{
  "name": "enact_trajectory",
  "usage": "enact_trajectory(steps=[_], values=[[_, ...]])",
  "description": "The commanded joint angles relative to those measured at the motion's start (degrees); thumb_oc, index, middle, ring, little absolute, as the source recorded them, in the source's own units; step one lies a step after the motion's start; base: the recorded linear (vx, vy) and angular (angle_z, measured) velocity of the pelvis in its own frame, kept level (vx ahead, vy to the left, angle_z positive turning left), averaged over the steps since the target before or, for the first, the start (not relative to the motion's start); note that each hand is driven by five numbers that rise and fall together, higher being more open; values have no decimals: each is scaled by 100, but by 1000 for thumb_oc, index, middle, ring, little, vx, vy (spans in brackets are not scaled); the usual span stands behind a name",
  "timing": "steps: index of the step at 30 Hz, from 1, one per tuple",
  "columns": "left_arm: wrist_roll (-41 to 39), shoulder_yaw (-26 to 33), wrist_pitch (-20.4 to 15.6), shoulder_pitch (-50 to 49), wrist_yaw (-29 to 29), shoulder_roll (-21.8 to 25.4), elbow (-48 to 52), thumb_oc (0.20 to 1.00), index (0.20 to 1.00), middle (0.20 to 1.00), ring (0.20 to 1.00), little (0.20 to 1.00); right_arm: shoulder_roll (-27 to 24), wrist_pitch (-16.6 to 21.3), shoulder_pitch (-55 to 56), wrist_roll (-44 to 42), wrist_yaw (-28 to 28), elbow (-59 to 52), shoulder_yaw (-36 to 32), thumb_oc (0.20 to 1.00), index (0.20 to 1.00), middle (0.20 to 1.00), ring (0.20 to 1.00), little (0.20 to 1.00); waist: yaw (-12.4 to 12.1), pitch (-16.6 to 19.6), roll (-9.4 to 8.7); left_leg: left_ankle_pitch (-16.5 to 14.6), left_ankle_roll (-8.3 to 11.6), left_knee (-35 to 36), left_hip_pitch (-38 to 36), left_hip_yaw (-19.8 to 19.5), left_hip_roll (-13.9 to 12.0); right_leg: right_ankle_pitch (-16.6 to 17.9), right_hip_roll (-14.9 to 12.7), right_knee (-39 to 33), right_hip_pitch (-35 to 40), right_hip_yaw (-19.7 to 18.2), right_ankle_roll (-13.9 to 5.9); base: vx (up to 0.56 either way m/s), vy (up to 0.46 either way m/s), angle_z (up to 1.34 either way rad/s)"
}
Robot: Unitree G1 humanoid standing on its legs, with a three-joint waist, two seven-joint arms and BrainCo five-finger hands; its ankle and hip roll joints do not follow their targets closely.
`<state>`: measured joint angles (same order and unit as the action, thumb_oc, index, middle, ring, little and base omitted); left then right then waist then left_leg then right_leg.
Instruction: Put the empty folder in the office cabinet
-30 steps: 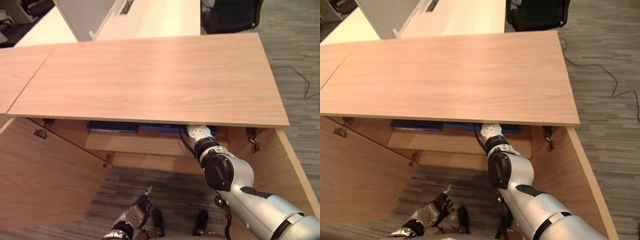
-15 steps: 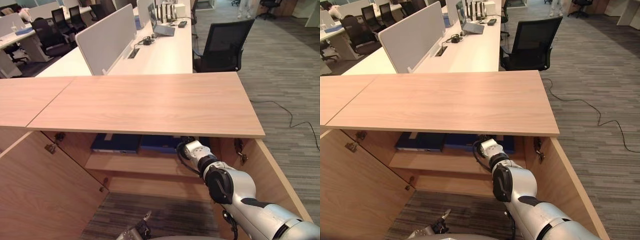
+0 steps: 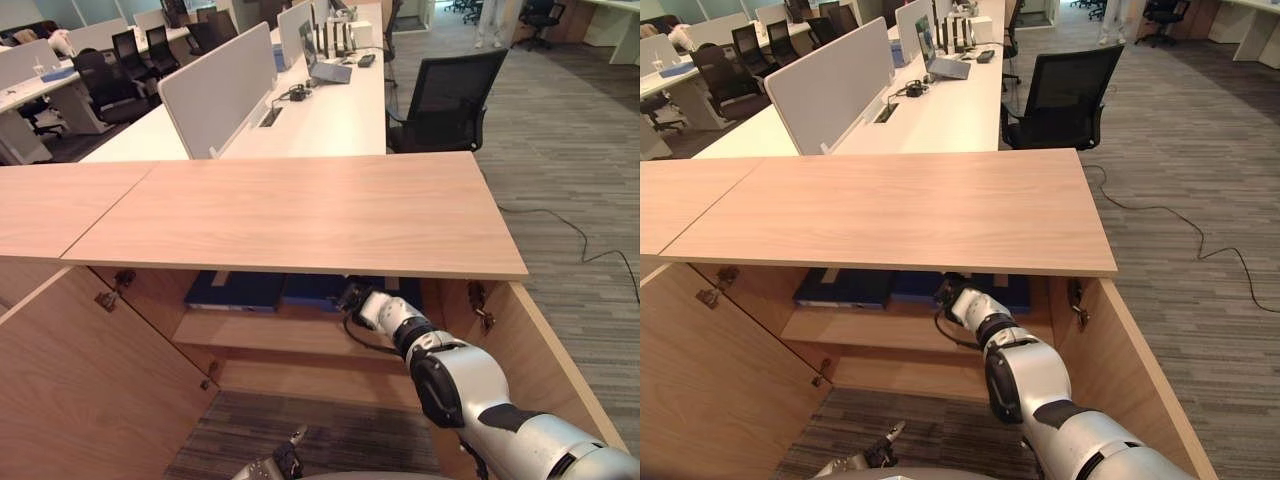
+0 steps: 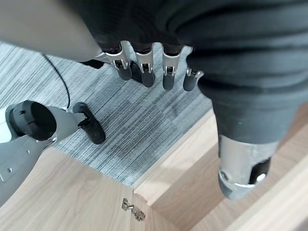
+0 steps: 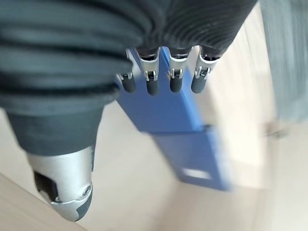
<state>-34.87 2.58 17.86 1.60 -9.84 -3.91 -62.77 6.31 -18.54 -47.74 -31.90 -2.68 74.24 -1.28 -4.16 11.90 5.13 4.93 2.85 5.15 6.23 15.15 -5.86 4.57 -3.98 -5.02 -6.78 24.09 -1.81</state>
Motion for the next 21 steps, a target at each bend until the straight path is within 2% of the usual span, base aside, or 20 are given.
enact_trajectory(steps=[1,2,4,5,7,13,20,21], values=[[203,-369,2,305,-139,-690,65,1000,1000,1000,1000,1000,843,-624,-168,1350,681,421,-54,1000,1000,1000,1000,1000,-62,-124,-320,-323,261,-15,-638,-76,-123,-588,123,2,366,-282,-146,0,0,0],[196,-377,10,294,-151,-701,82,1000,1000,1000,1000,1000,833,-631,-160,1362,694,418,-48,1000,1000,1000,1000,1000,-63,-123,-310,-323,261,-15,-639,-77,-124,-588,124,2,368,-280,-146,0,0,0],[196,-492,18,319,-253,-694,618,1000,1000,1000,1000,1000,561,-1020,-142,1816,886,595,294,1000,1000,1000,1000,1000,-6,-155,-293,-318,249,-15,-632,-70,-128,-577,134,2,355,-312,-132,-4,0,-2],[192,-501,25,310,-262,-700,633,1000,1000,1000,1000,1000,552,-1022,-142,1829,901,598,292,1000,1000,1000,1000,1000,-8,-155,-288,-318,249,-15,-633,-71,-129,-576,134,2,357,-311,-133,-7,-7,-6],[258,-557,21,337,-366,-590,1252,1000,1000,1000,1000,1000,188,-1216,45,2509,986,746,636,1000,1000,1000,1000,1000,65,-200,-264,-316,242,-15,-612,-51,-157,-562,143,2,328,-347,-115,2,-13,-5],[515,-524,33,404,-484,-358,1805,1000,1000,1000,1000,1000,-266,-1386,720,3419,1154,515,862,1000,1000,1000,1000,1000,188,-237,-237,-315,245,-15,-565,-20,-176,-540,161,2,253,-431,-85,6,-9,-5],[754,-574,147,432,-692,-209,2153,1000,1000,1000,1000,1000,-424,-1280,1234,3631,831,118,820,1000,1000,1000,1000,1000,291,-259,-213,-324,272,-15,-515,26,-215,-520,208,2,148,-499,-20,12,-48,-5],[792,-584,168,437,-756,-179,2303,1000,1000,1000,1000,1000,-456,-1174,1340,3654,664,72,813,1000,1000,1000,1000,1000,307,-274,-211,-327,299,-15,-517,34,-252,-536,244,2,139,-530,20,13,-59,-5]])
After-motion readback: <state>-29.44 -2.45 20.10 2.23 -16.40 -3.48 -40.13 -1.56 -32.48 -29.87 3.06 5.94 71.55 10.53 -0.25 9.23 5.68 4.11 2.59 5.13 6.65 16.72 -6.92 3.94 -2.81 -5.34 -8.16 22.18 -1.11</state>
